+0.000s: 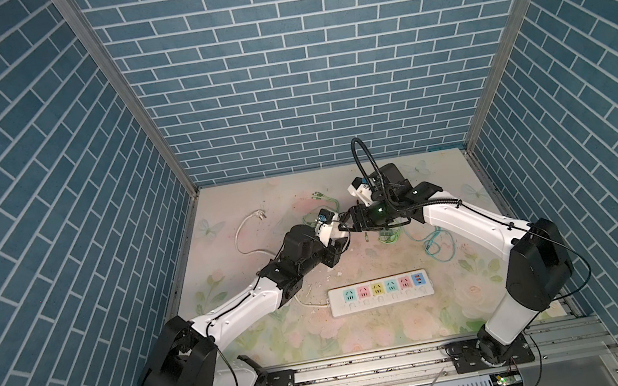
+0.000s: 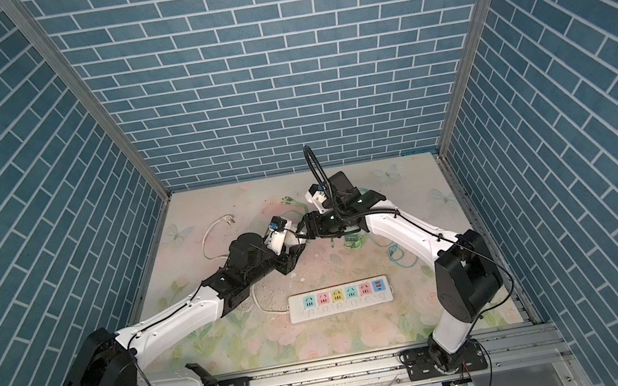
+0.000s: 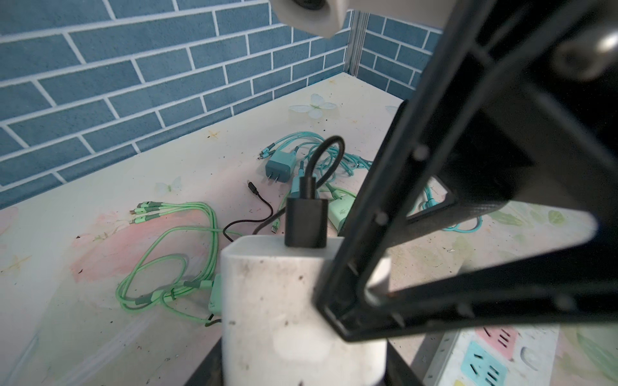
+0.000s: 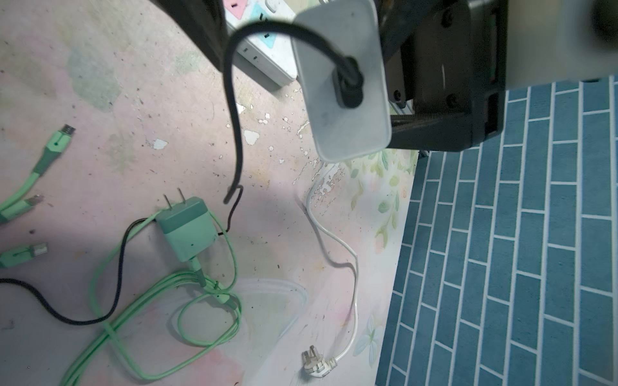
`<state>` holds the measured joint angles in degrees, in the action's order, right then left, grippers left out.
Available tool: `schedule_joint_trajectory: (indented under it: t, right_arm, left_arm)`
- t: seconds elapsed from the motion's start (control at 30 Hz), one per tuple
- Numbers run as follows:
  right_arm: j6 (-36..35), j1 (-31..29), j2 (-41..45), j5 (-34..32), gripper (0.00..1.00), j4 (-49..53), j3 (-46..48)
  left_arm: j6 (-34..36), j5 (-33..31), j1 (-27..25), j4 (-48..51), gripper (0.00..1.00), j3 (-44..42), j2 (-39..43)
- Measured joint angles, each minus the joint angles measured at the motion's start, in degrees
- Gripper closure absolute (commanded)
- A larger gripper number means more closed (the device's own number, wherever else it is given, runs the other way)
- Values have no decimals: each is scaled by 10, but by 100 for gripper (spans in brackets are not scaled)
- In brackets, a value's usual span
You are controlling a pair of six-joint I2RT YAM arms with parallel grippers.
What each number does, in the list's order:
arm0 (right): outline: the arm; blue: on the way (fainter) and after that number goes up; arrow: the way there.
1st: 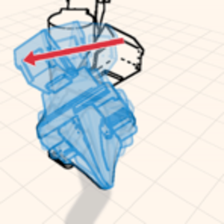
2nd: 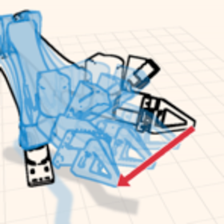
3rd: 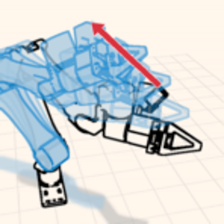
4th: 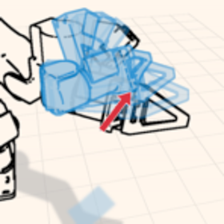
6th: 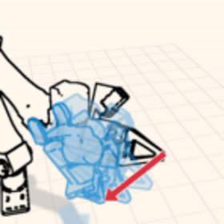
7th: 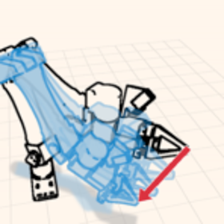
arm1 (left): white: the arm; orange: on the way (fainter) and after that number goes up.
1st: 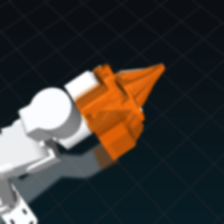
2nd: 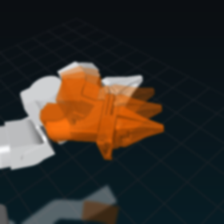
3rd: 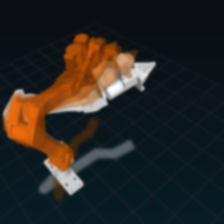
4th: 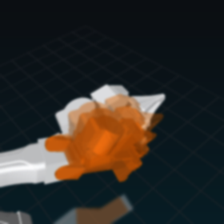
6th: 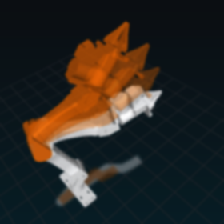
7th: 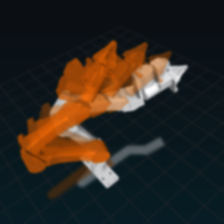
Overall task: Insert the plug
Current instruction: 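Close the right gripper on the charger cube and open the left gripper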
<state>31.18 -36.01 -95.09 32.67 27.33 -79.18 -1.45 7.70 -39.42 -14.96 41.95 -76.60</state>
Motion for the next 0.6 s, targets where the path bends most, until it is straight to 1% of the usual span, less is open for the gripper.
schedule_joint_trajectory:
  t: [0.23,0.6]
  right_arm:
    - [-4,0,-17,28,44,-8,-20]
    - [-7,-5,-22,52,49,-13,-22]
  left_arm:
    - [1,5,0,1,74,-6,1]
    - [2,5,0,1,74,-6,1]
